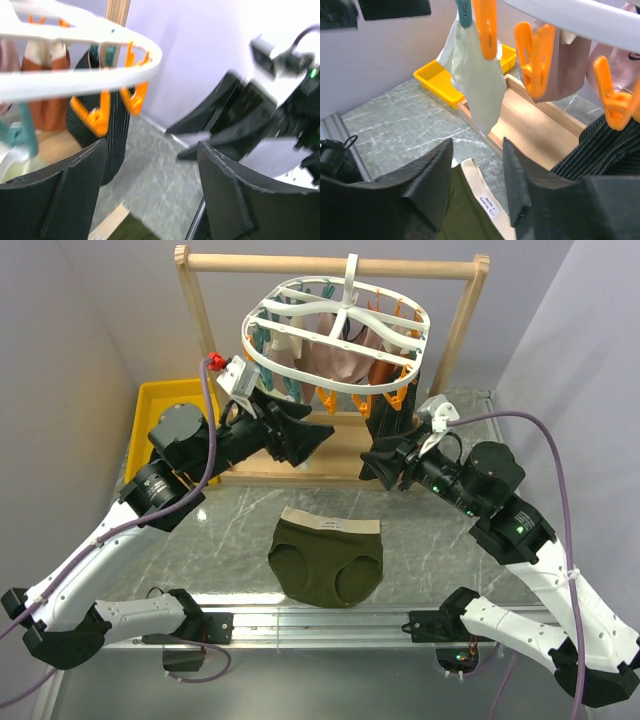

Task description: Clip the underwear to the hanger

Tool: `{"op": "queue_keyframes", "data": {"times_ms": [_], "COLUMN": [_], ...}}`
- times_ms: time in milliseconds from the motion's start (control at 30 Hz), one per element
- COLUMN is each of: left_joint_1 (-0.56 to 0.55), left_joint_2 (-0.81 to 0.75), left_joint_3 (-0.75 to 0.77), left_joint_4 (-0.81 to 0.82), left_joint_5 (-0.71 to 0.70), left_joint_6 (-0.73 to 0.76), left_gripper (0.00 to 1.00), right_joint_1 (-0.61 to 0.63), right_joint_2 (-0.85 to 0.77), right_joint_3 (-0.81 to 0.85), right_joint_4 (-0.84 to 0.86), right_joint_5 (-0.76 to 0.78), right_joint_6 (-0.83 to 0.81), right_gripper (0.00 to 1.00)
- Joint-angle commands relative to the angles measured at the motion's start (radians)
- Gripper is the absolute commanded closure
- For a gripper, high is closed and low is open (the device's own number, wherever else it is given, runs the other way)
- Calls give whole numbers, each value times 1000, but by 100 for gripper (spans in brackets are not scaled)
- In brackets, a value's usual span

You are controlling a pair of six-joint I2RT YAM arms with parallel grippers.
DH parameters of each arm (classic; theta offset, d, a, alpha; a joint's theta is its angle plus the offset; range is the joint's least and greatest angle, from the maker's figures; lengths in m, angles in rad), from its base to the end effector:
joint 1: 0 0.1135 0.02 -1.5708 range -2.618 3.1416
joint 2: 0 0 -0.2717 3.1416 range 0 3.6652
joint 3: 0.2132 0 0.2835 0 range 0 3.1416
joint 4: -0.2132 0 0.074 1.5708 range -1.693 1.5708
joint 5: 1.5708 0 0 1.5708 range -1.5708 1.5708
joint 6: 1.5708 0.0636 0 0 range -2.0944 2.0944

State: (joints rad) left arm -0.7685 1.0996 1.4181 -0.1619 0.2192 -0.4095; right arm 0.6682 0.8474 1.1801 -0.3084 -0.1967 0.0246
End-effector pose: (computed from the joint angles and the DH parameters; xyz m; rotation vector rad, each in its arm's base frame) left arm 0.1884 -0.2014 0.5205 0.4591 1.4451 -1.1153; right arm 0.1640 0.1453 0.4677 -0.6517 1.4495 0.6968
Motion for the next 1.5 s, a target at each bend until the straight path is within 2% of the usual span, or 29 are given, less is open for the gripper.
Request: {"op": "queue_keyframes", "data": {"times_ms": [0,233,467,900,1267,1467], "left_joint_1": [-51,-64,-66,-68,-68,-66], "left_joint_2": [26,86,101,137,160,161], "left_joint_3": [100,176,176,185,180,185], "left_joint_4": [-10,-76,-94,-88,-56,-36], "left_joint_5": [-205,-333,-340,-374,-392,-399], "left_joint_6": [-52,-89,-89,-74,-84,-80], "left_gripper": [24,37,54,57,62,69], "right_joint_1": [42,142,209,223,222,218], "right_joint_2": [30,70,85,156,174,186], "right_joint_3": [61,59,-5,-43,-97,-85], "right_joint_4": [103,210,346,488,552,558], "right_joint_5": [107,190,236,316,330,324], "right_joint_6": [1,-52,-80,-138,-198,-193], "right_gripper": [51,57,59,50,50,49]}}
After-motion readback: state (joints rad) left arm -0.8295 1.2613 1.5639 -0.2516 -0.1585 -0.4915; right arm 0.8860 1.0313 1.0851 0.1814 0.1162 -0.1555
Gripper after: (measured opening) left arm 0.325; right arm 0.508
